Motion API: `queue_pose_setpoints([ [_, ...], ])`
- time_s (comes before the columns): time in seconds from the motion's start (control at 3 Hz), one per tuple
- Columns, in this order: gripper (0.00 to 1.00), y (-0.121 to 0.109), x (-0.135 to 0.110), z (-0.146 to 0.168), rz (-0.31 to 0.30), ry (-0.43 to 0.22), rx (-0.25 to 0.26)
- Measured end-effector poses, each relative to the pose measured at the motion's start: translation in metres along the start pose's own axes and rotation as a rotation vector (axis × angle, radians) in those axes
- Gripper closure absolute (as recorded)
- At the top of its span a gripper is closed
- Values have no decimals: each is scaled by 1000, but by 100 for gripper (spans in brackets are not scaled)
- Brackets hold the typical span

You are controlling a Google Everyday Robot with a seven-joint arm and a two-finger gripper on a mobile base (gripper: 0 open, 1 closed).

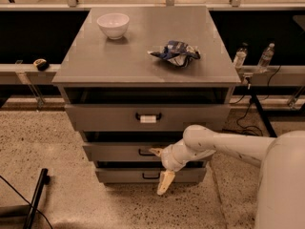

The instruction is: Open middle drawer

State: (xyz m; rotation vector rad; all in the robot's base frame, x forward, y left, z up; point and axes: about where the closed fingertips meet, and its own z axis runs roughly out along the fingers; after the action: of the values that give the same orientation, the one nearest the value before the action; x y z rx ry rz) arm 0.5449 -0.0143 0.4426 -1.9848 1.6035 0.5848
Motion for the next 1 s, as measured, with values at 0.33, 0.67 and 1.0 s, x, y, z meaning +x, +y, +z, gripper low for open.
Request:
queue_pose_setpoints([
  [0.33,0,-5,5,7,8,20,-3],
  [0.67,0,-10,9,15,14,30,-15],
  [1.0,0,-14,14,22,23,42,-27],
])
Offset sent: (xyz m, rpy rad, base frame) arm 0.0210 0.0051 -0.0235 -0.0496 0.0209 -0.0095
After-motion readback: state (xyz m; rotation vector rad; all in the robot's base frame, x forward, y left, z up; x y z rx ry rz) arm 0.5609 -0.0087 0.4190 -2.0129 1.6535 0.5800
